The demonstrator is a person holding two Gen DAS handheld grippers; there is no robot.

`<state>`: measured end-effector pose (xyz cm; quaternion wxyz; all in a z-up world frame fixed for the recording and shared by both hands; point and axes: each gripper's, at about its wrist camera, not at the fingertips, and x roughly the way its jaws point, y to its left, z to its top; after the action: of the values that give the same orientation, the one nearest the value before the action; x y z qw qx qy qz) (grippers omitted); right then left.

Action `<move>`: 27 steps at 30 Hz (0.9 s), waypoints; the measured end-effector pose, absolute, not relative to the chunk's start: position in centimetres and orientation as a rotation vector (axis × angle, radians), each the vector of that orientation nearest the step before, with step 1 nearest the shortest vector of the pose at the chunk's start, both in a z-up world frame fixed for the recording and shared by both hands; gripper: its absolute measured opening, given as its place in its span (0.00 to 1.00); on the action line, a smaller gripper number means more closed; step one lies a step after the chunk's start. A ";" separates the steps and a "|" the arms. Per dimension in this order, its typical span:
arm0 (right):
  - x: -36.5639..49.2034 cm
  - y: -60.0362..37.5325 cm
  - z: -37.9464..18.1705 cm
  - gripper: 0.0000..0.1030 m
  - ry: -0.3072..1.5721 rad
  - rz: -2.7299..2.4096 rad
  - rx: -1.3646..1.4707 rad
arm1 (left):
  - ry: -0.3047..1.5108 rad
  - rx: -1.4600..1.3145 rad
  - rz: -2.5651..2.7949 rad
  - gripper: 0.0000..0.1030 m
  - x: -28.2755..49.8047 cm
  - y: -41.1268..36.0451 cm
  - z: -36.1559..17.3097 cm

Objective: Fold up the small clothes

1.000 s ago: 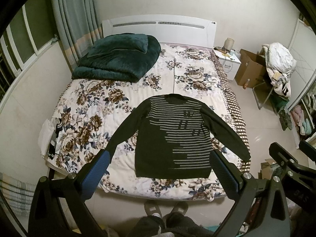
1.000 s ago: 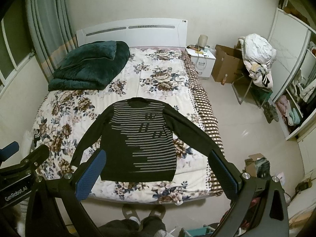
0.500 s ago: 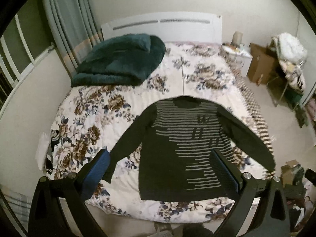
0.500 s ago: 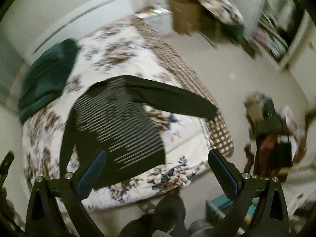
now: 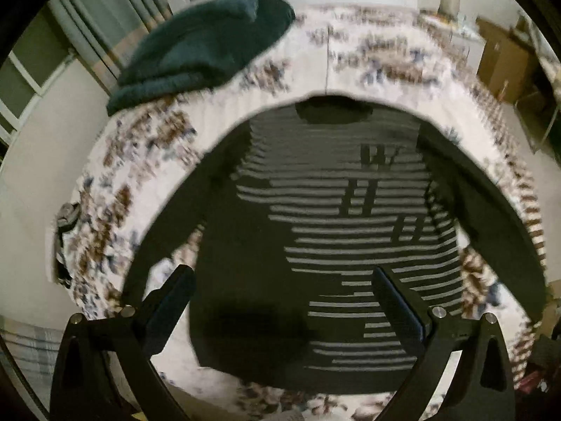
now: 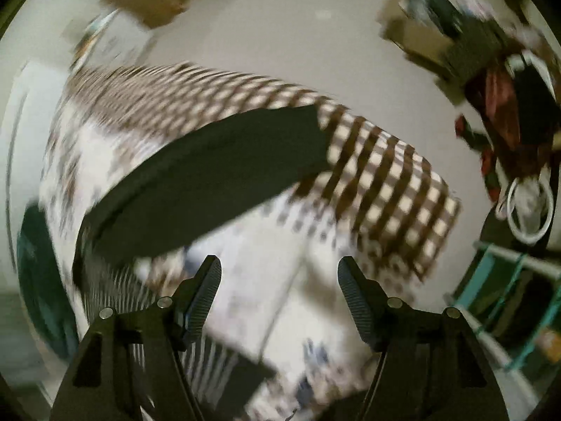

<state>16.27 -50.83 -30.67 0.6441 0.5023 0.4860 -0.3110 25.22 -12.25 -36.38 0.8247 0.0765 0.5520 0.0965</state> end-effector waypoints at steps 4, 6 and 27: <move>17.5 -56.3 -40.5 0.69 1.056 -0.786 1.252 | 1.242 0.152 0.231 1.00 27.1 -13.2 -43.4; 17.8 -57.5 -42.9 0.69 1.039 -0.803 1.279 | 1.270 0.147 0.229 1.00 27.7 -13.5 -46.0; 19.2 -56.1 -41.1 0.10 0.827 -0.878 0.775 | 1.259 0.061 0.246 1.00 29.4 -7.2 -51.0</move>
<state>19.23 -56.13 -41.13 0.7540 0.3552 0.3788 -0.4023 29.44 -7.23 -51.05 0.8009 0.0283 0.5870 0.1149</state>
